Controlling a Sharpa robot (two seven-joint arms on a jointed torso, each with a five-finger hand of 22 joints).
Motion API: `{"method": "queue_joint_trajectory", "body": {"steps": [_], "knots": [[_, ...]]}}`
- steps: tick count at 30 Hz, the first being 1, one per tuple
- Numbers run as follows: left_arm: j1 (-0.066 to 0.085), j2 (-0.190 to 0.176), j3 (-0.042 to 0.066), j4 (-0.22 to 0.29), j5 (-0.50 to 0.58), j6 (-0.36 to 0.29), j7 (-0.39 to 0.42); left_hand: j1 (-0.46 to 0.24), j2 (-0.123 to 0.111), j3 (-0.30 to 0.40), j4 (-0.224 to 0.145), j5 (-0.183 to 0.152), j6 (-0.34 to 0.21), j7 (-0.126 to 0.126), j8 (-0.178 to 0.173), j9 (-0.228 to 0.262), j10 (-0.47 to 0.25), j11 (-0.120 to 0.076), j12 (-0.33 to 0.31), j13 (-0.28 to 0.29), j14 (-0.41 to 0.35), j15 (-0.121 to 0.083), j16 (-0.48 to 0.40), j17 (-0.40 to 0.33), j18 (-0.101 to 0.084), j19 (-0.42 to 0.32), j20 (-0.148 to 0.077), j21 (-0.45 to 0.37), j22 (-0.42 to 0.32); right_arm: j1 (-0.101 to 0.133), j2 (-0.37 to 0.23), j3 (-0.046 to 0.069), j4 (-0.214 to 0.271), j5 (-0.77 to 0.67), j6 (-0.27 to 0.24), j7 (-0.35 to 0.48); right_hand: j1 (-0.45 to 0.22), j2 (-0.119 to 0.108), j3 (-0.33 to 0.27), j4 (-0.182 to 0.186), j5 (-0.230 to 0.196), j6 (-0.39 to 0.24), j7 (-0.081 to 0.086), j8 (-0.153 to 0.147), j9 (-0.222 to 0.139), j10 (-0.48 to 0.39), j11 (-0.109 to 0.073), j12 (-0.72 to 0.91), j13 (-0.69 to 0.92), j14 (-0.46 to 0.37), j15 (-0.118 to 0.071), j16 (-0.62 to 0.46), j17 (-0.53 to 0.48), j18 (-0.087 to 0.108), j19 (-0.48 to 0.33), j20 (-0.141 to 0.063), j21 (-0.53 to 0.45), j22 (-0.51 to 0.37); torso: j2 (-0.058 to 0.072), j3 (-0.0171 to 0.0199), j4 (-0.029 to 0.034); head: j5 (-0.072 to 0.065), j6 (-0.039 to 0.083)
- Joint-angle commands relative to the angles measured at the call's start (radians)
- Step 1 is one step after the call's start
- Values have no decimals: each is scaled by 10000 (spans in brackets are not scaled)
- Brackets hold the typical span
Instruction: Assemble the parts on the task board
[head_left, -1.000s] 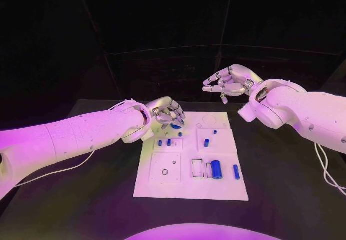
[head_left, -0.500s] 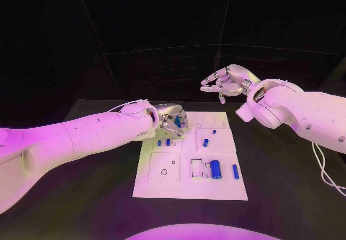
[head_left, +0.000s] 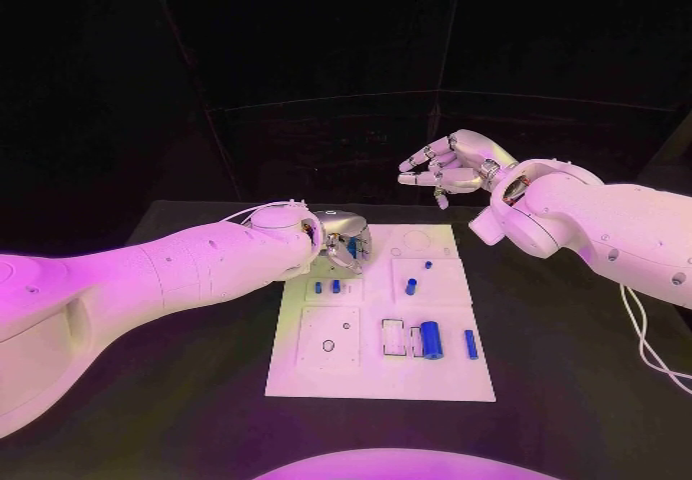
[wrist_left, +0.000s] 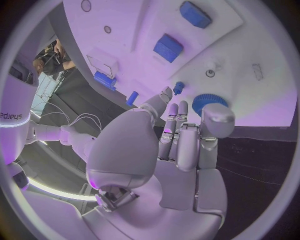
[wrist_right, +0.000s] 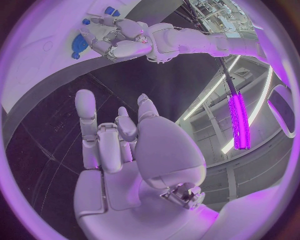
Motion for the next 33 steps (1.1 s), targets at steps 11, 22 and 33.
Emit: {"method": "queue_joint_trajectory", "body": {"steps": [11,22,33], "knots": [[-129,140,0,-256,-315,461,-123,-35,108,256,-31,-16,265,-24,-142,-70,341,-19,-116,-171,392,-75,36,-45,-193,124,-10,62,69,21,22,6,3,-32,-35,40,105,34,-37,-19,61,-10,-74,47,-8,-45,-21,-43,-2,427,-42,-25,-3,107,-12,-15,-26,10,-7,3,13,-29,-66],[-215,261,1,-452,-316,490,-115,-59,104,330,-42,-15,335,-33,-179,-96,430,-31,-167,-239,390,-86,21,-85,-199,143,-21,74,93,21,47,6,1,-39,-19,40,105,34,-37,-19,61,-10,-74,47,-8,-45,-21,-43,-2,427,-42,-25,-3,107,-12,-15,-26,10,-4,6,25,-54,-87],[-270,371,4,-596,-311,444,-95,9,484,828,-29,-15,804,-98,-160,-99,980,-148,-241,-393,409,-177,44,-86,-225,225,-93,189,254,21,73,6,-5,-40,-14,42,125,44,-34,-24,79,-4,-77,52,-7,-35,-23,-35,11,429,-44,-22,3,107,-8,-16,-25,11,-6,7,13,-53,-137]]}}
